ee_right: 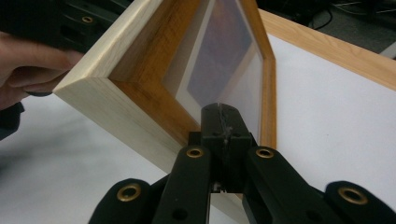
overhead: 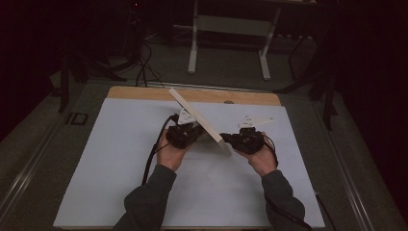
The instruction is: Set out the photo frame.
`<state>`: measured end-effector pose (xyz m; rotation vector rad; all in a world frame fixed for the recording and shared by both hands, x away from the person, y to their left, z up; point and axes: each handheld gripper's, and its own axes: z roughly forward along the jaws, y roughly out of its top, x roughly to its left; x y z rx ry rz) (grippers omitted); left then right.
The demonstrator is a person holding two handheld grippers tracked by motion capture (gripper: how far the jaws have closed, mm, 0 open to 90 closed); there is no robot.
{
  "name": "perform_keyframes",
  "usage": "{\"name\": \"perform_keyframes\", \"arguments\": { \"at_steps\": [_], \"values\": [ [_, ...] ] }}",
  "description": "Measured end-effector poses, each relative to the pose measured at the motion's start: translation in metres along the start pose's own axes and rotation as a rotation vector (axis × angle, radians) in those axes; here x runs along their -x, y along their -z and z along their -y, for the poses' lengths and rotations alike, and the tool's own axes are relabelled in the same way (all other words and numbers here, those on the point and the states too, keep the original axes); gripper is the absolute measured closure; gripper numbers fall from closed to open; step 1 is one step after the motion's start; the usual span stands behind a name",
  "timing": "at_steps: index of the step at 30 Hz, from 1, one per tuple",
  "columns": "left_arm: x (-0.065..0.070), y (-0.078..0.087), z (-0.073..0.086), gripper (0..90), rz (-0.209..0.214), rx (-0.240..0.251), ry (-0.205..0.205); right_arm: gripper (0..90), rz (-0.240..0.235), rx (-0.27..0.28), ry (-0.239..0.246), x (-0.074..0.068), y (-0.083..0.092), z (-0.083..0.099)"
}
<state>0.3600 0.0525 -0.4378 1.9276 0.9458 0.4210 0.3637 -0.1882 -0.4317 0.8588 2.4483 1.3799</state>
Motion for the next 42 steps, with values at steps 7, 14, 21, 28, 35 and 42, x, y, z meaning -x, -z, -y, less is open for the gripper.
{"name": "perform_keyframes", "arguments": {
  "at_steps": [7,14,21,28,35,42],
  "values": [
    [-0.005,0.0,-0.001,89.9,0.05,-0.009,-0.027,89.9,-0.008,0.001,0.017,-0.004,-0.001,0.0],
    [-0.008,0.001,-0.001,89.9,0.071,-0.013,-0.051,89.9,-0.01,0.005,0.033,-0.008,0.001,-0.002],
    [-0.011,-0.001,-0.002,89.9,0.076,-0.016,-0.05,89.9,-0.019,0.004,0.045,-0.012,0.0,-0.003],
    [-0.015,-0.001,-0.001,89.9,0.085,-0.016,-0.048,89.9,-0.029,0.004,0.071,-0.019,-0.002,-0.005],
    [-0.017,-0.002,-0.001,89.9,0.092,-0.017,-0.054,89.9,-0.037,0.002,0.085,-0.023,-0.003,-0.007],
    [-0.021,-0.001,-0.001,89.9,0.108,-0.018,-0.052,90.0,-0.047,0.005,0.106,-0.03,-0.007,-0.009]
  ]
}}
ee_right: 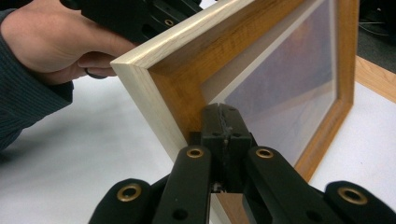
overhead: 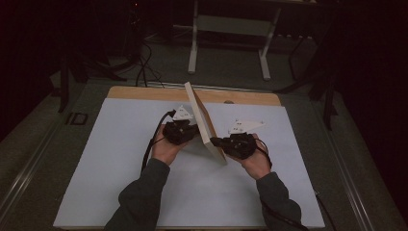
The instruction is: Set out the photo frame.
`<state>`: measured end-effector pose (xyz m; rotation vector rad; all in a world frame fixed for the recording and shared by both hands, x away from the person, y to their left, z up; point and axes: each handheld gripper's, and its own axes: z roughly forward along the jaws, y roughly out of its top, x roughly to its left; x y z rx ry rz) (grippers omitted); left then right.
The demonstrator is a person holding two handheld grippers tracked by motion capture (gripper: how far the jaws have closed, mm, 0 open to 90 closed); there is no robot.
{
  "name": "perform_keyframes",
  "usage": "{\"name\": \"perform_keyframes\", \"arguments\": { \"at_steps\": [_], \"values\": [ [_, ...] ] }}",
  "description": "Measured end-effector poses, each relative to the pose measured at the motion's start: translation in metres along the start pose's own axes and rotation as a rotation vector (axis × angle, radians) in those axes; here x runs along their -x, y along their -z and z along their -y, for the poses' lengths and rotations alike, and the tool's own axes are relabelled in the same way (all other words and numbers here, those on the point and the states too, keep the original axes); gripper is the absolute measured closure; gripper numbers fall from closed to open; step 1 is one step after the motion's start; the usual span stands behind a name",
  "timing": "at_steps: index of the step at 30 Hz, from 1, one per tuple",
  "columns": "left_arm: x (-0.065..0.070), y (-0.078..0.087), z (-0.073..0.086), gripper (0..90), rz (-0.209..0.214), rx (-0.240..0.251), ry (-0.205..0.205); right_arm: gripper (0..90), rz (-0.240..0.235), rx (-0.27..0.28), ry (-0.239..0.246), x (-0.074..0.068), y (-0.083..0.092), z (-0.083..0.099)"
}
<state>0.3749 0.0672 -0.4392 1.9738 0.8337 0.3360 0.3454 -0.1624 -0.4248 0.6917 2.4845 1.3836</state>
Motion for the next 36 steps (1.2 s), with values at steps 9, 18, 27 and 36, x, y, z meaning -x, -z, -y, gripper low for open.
{"name": "perform_keyframes", "arguments": {
  "at_steps": [9,18,27,36],
  "values": [
    [-0.002,0.0,0.0,89.9,0.003,-0.001,-0.002,90.0,-0.01,-0.002,0.019,-0.006,-0.003,-0.004],
    [-0.006,0.0,0.002,90.0,0.021,0.011,0.003,89.9,-0.015,-0.007,0.028,-0.009,-0.007,-0.006],
    [-0.013,0.001,0.004,90.0,0.066,0.02,0.008,90.0,-0.025,-0.01,0.034,-0.013,-0.011,-0.009],
    [-0.017,0.001,0.005,90.0,0.096,0.029,0.009,90.0,-0.027,-0.013,0.041,-0.016,-0.015,-0.013]
  ]
}}
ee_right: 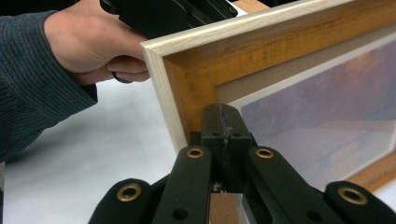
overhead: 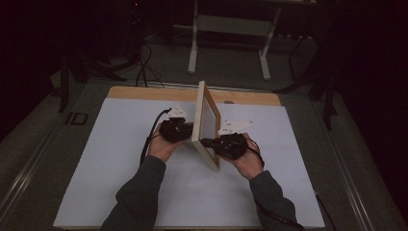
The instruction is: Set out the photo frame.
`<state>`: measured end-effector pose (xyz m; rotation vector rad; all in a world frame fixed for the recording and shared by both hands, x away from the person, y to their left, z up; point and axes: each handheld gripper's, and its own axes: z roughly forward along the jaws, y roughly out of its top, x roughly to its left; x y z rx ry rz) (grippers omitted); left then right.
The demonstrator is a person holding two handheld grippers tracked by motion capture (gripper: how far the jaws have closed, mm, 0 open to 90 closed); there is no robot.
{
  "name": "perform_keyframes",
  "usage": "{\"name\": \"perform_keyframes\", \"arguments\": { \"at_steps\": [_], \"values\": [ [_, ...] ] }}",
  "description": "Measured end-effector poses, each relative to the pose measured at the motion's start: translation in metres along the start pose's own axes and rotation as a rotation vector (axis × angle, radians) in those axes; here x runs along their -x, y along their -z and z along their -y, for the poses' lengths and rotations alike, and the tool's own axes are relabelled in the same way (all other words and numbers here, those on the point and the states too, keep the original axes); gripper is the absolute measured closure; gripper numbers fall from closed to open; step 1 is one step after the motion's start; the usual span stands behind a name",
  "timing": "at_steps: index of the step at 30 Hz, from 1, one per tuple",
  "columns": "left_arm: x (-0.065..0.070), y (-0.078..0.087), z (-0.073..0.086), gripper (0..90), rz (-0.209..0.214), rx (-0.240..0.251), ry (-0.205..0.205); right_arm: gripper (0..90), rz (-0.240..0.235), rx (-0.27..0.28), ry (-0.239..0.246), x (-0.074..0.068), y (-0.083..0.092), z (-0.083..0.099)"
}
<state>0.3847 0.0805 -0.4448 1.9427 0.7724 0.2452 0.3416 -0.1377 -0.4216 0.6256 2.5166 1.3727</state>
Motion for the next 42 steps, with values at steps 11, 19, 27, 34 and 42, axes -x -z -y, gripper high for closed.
{"name": "perform_keyframes", "arguments": {
  "at_steps": [11,19,27,34,42],
  "values": [
    [-0.003,0.0,0.002,90.0,0.042,0.005,-0.013,89.9,-0.012,0.005,0.005,-0.004,-0.007,-0.003],
    [-0.005,0.0,0.002,90.0,0.067,0.012,0.012,89.8,-0.01,0.006,0.012,-0.005,-0.008,-0.004],
    [-0.003,0.005,0.001,88.0,0.019,0.001,0.038,86.2,-0.017,-0.009,0.023,-0.005,-0.006,0.001],
    [-0.006,0.014,0.004,80.3,-0.014,-0.003,0.065,84.6,-0.011,-0.007,0.01,-0.001,-0.001,0.005],
    [-0.009,0.03,0.002,69.1,-0.027,0.029,0.121,77.1,0.015,-0.024,-0.009,0.006,0.002,0.016]
  ]
}}
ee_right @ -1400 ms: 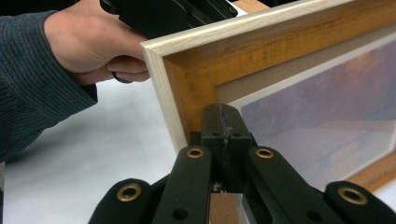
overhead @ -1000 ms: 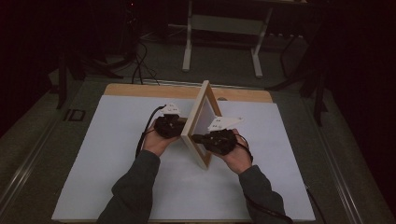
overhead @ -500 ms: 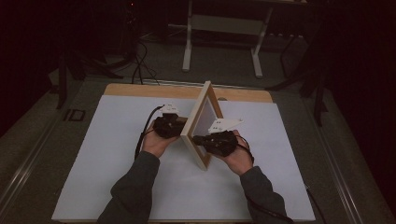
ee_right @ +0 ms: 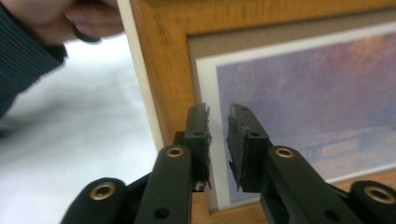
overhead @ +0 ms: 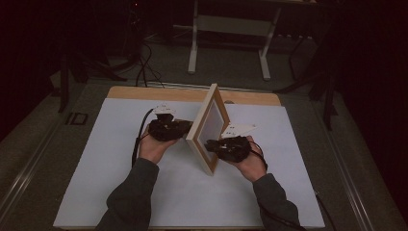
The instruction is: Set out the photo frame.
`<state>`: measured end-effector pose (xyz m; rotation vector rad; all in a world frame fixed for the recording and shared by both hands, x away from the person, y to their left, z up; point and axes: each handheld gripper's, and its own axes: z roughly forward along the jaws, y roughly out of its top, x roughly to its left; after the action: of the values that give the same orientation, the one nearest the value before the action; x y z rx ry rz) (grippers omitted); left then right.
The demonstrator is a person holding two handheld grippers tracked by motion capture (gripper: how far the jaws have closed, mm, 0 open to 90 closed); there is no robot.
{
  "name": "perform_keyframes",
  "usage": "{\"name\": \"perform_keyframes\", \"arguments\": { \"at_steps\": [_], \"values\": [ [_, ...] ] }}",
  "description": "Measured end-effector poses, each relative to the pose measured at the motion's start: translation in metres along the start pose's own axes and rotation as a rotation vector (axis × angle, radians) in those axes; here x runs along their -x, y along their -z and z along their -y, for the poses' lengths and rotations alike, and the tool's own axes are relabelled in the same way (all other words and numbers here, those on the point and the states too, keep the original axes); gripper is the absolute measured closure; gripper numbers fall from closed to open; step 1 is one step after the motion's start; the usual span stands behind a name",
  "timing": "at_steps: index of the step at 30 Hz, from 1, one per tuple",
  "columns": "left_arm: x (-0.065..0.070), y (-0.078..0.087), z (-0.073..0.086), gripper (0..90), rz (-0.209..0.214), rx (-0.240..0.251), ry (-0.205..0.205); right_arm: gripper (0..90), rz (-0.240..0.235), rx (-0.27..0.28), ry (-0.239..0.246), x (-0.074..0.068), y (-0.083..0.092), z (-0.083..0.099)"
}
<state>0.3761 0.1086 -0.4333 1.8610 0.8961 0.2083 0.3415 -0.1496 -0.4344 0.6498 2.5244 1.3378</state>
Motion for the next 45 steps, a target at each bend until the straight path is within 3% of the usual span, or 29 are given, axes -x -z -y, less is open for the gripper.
{"name": "perform_keyframes", "arguments": {
  "at_steps": [2,10,17,23,34,42,45],
  "values": [
    [0.0,0.008,-0.002,66.0,-0.016,0.024,0.026,76.0,0.003,-0.004,-0.007,0.001,0.0,0.003],
    [0.004,0.025,-0.002,51.1,-0.065,0.076,0.058,72.6,0.014,-0.011,-0.033,0.008,0.005,0.017],
    [0.014,0.033,-0.006,43.3,-0.065,0.114,0.083,70.1,0.03,-0.013,-0.058,0.013,0.01,0.025],
    [0.019,0.039,-0.008,37.5,-0.032,0.135,0.115,69.0,0.039,-0.016,-0.064,0.016,0.012,0.028],
    [0.034,0.037,-0.009,29.6,-0.009,0.131,0.105,67.5,0.047,-0.013,-0.088,0.021,0.015,0.033],
    [0.047,0.024,-0.004,25.3,-0.036,0.086,0.073,66.7,0.048,-0.006,-0.101,0.022,0.016,0.035],
    [0.054,0.018,-0.001,21.3,-0.039,0.073,0.043,66.7,0.051,-0.001,-0.111,0.024,0.017,0.038]
  ]
}}
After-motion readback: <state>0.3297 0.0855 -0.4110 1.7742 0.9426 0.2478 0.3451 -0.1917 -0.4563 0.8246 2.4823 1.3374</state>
